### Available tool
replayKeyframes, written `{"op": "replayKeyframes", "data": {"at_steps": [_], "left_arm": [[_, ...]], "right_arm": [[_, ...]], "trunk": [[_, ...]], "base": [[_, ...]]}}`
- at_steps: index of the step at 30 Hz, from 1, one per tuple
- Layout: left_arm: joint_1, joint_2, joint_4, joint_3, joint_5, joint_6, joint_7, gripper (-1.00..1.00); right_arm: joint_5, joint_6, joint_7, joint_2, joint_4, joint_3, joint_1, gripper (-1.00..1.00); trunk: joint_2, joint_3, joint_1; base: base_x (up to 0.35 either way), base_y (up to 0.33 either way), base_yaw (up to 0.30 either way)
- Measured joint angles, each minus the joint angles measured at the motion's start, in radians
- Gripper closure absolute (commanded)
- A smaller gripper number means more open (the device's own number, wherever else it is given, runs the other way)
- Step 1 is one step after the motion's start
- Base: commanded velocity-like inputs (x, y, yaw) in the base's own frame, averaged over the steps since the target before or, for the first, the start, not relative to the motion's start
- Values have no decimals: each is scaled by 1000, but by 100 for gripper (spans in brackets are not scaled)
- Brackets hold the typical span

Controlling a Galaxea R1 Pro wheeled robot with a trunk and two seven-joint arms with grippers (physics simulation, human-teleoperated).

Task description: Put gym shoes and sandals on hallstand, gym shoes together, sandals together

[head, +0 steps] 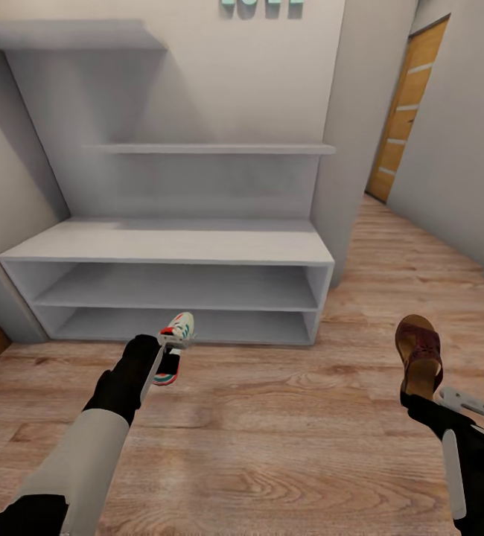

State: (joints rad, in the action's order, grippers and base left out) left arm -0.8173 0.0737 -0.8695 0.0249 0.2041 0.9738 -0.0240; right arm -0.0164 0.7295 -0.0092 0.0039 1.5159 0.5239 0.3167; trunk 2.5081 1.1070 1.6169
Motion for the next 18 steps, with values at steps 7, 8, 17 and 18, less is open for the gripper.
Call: {"op": "replayKeyframes", "data": {"at_steps": [7, 8, 17, 18], "left_arm": [[-12, -1, -4, -1, 0, -12, -3, 100], [-12, -1, -4, -1, 0, -17, -3, 100], [-12, 0, -4, -1, -2, -68, -1, 100], [-12, 0, -4, -1, -2, -74, -1, 100]], "right_arm": [[-7, 0, 1, -1, 0, 0, 0, 100], [-6, 0, 0, -1, 0, 0, 0, 100], [-5, 0, 1, -1, 0, -3, 0, 100], [-5, 0, 1, -1, 0, -3, 0, 100]], "trunk": [[0, 6, 0], [0, 6, 0], [0, 6, 0], [0, 6, 0]], "base": [[0, 0, 0], [0, 0, 0], [74, -37, 0], [236, -172, 0]]}}
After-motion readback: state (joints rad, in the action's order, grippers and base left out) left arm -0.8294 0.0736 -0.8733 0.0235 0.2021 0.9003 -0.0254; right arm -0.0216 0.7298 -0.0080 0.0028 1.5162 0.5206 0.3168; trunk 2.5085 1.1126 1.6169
